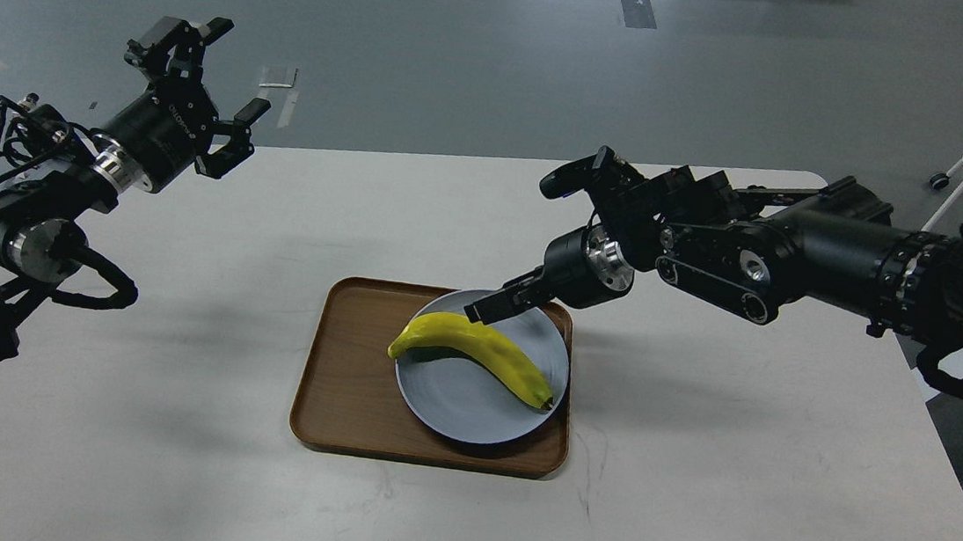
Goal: Place banana on plate with both arms
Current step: 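Release the banana and raise the right gripper away from the plate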
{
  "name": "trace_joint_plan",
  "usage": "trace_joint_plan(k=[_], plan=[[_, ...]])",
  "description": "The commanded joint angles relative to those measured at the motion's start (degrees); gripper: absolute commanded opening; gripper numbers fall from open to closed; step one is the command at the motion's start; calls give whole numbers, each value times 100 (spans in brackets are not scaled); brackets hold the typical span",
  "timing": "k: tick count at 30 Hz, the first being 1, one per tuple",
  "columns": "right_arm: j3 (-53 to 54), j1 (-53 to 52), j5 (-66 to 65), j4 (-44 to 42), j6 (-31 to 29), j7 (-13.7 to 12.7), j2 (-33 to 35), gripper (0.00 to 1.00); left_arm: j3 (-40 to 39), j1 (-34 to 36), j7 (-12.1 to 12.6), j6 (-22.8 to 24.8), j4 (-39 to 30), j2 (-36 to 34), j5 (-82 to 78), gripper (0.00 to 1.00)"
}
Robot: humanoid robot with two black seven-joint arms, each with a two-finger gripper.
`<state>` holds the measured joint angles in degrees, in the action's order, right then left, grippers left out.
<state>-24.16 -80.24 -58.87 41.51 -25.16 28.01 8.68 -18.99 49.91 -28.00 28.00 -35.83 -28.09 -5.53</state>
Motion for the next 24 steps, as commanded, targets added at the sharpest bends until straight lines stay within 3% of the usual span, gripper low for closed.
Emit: trace_joint_plan(k=[1, 9, 15, 24], plan=[[709, 105, 1198, -196, -6, -1, 782, 99, 1, 1, 0, 0, -3, -12, 0, 100], [1343, 1315, 3994, -135, -138, -1, 1838, 99, 1, -52, 0, 0, -12, 32, 0, 100], [2396, 2493, 5559, -170, -284, -1, 1918, 99, 1, -96, 0, 0, -12, 163, 8, 100], [3611, 3436, 6045, -310, -284, -1, 1743, 99, -228, -289, 0, 0, -12, 322, 0, 100]])
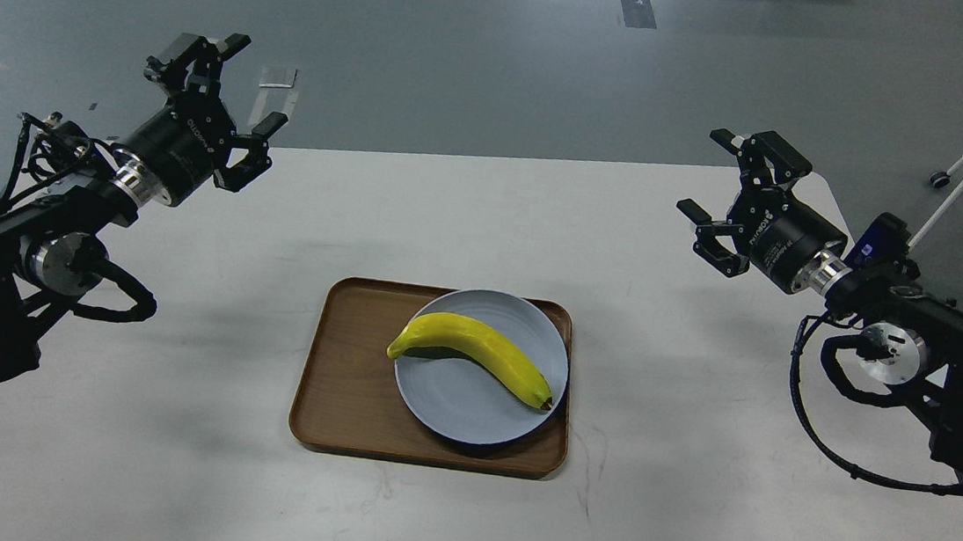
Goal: Place banana on plate with both arms
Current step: 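Release the banana and raise the right gripper away from the plate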
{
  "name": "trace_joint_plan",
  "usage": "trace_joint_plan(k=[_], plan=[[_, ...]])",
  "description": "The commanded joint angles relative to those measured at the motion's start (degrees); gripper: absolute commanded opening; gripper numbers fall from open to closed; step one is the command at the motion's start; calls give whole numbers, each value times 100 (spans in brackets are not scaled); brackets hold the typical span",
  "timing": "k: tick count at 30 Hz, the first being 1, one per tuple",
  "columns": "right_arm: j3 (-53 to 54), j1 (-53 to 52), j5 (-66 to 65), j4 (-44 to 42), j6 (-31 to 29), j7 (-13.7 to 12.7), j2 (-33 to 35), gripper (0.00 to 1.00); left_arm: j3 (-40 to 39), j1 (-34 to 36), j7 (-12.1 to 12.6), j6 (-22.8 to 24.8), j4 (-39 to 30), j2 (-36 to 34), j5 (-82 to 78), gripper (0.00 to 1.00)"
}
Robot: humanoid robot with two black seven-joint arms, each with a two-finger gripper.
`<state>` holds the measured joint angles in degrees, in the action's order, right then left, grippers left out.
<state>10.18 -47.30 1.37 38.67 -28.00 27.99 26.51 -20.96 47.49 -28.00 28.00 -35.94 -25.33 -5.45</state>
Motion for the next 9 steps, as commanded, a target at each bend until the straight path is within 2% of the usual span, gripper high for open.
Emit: trace_joint_plan(k=[1, 9], plan=[[194, 151, 21, -26, 0, 1, -49, 99, -31, -55, 0, 0, -1, 46, -8, 100], [476, 133, 21, -17, 0, 1, -41, 99, -40, -90, 0, 0, -1, 81, -8, 100]])
